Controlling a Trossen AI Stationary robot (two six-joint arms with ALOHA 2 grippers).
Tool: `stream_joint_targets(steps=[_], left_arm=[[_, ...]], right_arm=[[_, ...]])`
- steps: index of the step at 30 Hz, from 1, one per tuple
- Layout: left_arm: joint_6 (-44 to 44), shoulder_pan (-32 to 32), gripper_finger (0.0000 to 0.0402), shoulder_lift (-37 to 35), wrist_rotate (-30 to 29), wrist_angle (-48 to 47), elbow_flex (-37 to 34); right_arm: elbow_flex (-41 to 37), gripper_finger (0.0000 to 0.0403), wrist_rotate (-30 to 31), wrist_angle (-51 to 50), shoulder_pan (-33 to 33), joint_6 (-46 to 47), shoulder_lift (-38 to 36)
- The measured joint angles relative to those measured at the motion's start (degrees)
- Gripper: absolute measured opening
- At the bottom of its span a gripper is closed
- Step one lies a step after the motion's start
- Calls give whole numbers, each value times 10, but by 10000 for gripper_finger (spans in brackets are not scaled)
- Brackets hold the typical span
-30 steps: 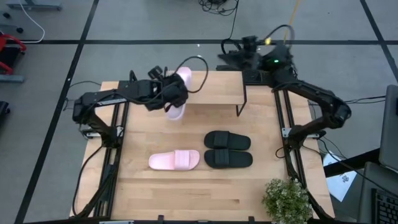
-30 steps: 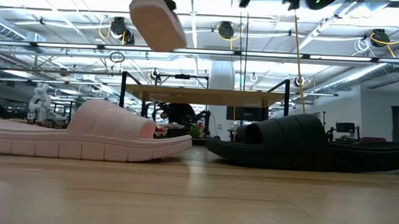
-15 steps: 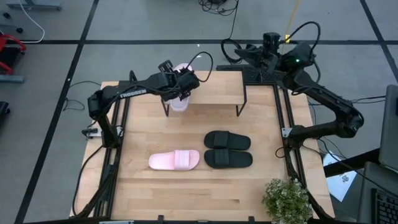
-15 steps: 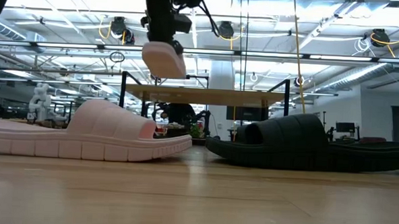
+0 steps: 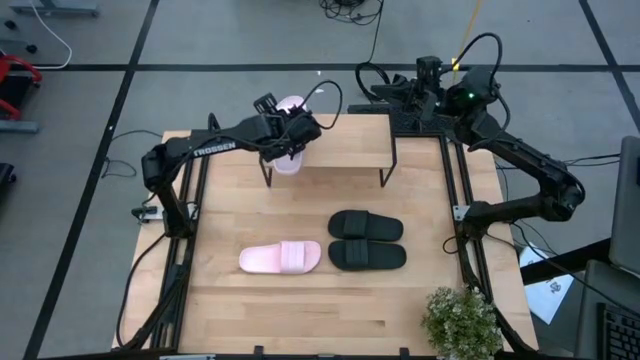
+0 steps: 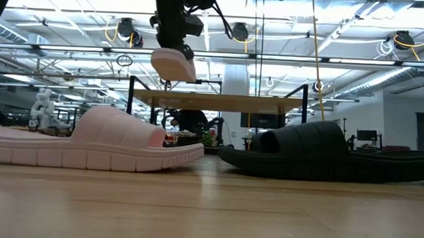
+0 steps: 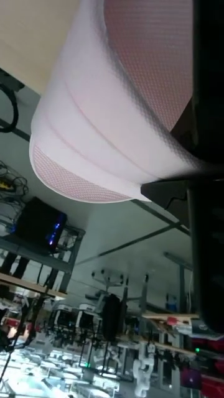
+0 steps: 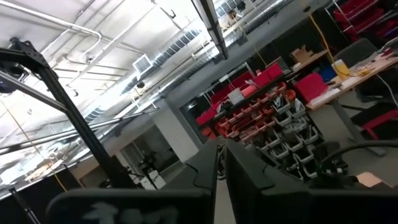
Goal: Pick and place slides into the shelf
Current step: Put the top pink slides on the shelf
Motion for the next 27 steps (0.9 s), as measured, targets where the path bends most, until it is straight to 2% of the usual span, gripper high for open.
stream_joint_targets(steps=[13,27], left_arm=[[34,35,0,0,37,16,-3],[71,45,0,0,37,90,-86]], right_arm=[[0,22,-2,1,0,-2,0],[0,22,1,1,0,-2,0]])
